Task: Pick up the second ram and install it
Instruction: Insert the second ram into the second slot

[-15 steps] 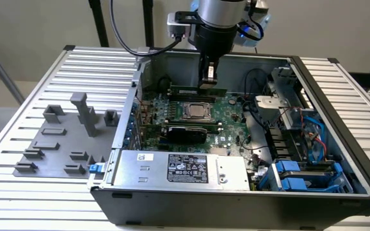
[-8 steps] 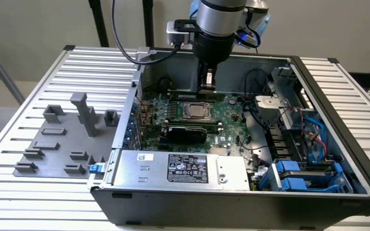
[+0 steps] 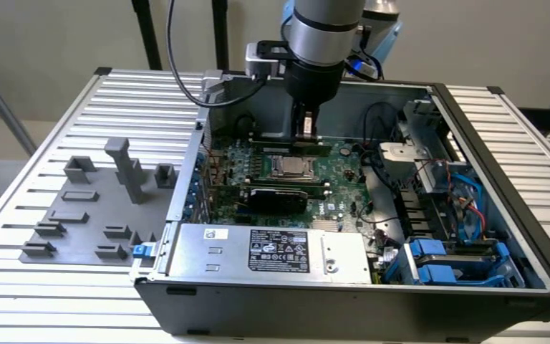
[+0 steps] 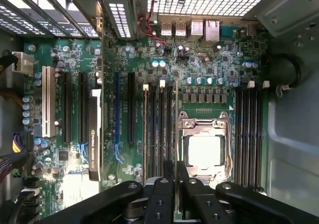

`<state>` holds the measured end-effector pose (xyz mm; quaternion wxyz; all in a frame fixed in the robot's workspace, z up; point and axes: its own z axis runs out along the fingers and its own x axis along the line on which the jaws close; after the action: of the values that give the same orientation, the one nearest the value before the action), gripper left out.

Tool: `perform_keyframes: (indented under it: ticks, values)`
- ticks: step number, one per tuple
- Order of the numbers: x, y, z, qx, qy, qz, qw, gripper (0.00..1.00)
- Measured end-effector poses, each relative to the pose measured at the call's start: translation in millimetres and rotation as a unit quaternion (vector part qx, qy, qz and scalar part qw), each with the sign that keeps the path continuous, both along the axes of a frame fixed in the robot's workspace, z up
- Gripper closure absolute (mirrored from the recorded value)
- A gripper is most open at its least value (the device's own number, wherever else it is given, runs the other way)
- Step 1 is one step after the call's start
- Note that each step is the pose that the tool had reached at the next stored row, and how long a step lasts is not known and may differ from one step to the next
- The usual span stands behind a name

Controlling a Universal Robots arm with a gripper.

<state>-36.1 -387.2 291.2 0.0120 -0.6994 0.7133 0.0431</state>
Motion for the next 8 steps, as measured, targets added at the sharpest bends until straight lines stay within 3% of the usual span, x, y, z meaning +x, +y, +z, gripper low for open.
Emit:
perform_keyframes:
  ticks: [8]
  values:
    - [-1.1,0.0,-14.6,0.0000,-0.0006,0.000,1.0000,0.87]
